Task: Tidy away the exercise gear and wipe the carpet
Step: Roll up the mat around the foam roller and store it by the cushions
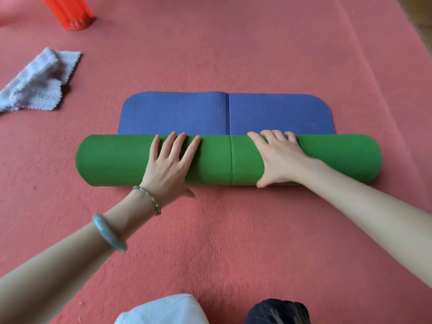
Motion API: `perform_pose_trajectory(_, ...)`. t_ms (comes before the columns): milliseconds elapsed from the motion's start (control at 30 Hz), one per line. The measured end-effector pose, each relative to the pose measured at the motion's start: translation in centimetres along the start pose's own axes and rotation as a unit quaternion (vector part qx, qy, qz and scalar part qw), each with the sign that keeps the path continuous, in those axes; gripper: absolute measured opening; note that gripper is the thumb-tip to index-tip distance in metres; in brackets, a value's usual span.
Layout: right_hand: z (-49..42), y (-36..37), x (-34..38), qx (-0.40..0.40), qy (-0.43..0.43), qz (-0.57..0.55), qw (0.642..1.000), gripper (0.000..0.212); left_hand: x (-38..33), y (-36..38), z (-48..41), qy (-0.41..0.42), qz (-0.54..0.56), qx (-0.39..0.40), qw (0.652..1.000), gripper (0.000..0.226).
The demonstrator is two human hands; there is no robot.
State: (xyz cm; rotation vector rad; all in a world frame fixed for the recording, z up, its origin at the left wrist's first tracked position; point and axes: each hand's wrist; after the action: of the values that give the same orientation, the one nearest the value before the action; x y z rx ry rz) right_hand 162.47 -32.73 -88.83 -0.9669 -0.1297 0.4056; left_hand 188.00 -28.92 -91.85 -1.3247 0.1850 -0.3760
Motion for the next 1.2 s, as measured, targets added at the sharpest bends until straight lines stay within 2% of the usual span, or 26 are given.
perform_pose_trajectory(67, -0.9, -1.1, -0.5, 0.020, -0.006, -0.011, 1.000, 0.130, -0.1, 1.0, -0.2, -0.006, -0.011, -0.034, 0.999, 0.141)
perform_pose_trajectory(167, -1.3, -1.0, -0.7, 0.017, -0.007, -0.030, 0.999, 0.134, 0.7, 0.8, -1.6, 0.002, -0.014, -0.062, 0.998, 0.130)
perform_pose_trajectory(267, -0.4, 1.3, 0.2, -0.067, -0.006, 0.025, 0.997, 0.137, 1.7, -0.3, -3.1, 0.015, -0.027, -0.013, 0.999, 0.125)
perform_pose_trajectory(333, -0.6, 1.6, 0.4, -0.093, 0.006, 0.051, 0.994, 0.136, 2.2, -1.1, -3.9, 0.021, -0.035, 0.022, 0.999, 0.124)
perform_pose_trajectory(500, -1.8, -0.4, -0.2, -0.055, 0.006, 0.045, 0.997, 0.128, 2.6, -2.9, -5.4, 0.033, -0.007, 0.070, 0.997, 0.119)
perform_pose_trajectory(800, 4.2, 3.3, 2.3, -0.046, -0.025, 0.037, 0.998, 0.124, 0.2, -1.2, 1.5, 0.060, -0.021, 0.068, 0.996, 0.119)
perform_pose_trajectory(933, 7.1, 4.5, 3.4, 0.032, -0.049, 0.035, 0.998, 0.121, -0.9, -0.7, 4.9, 0.084, -0.001, 0.124, 0.989, 0.116)
perform_pose_trajectory(1067, 5.6, 2.5, 2.5, 0.089, -0.063, 0.010, 0.994, 0.126, -0.1, -1.9, 3.7, 0.097, 0.056, 0.163, 0.980, 0.120)
perform_pose_trajectory(1133, 4.0, 1.0, 1.7, 0.131, -0.075, -0.016, 0.988, 0.128, 0.0, -2.6, 3.4, 0.084, 0.059, 0.130, 0.986, 0.125)
perform_pose_trajectory(1200, 2.2, -0.6, 0.8, 0.187, -0.080, -0.058, 0.977, 0.127, -0.5, -2.4, 4.1, 0.061, 0.060, 0.046, 0.995, 0.123)
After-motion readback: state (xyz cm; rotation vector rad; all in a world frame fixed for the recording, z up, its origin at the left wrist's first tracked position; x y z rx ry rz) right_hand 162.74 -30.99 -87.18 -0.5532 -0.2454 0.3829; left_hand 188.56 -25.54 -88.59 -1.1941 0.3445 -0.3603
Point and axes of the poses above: each hand's wrist, its own z-axis away from the middle knuckle, its own y-axis out of the palm, x = y × z, and after that the axes turned 10 degrees about x, right-handed
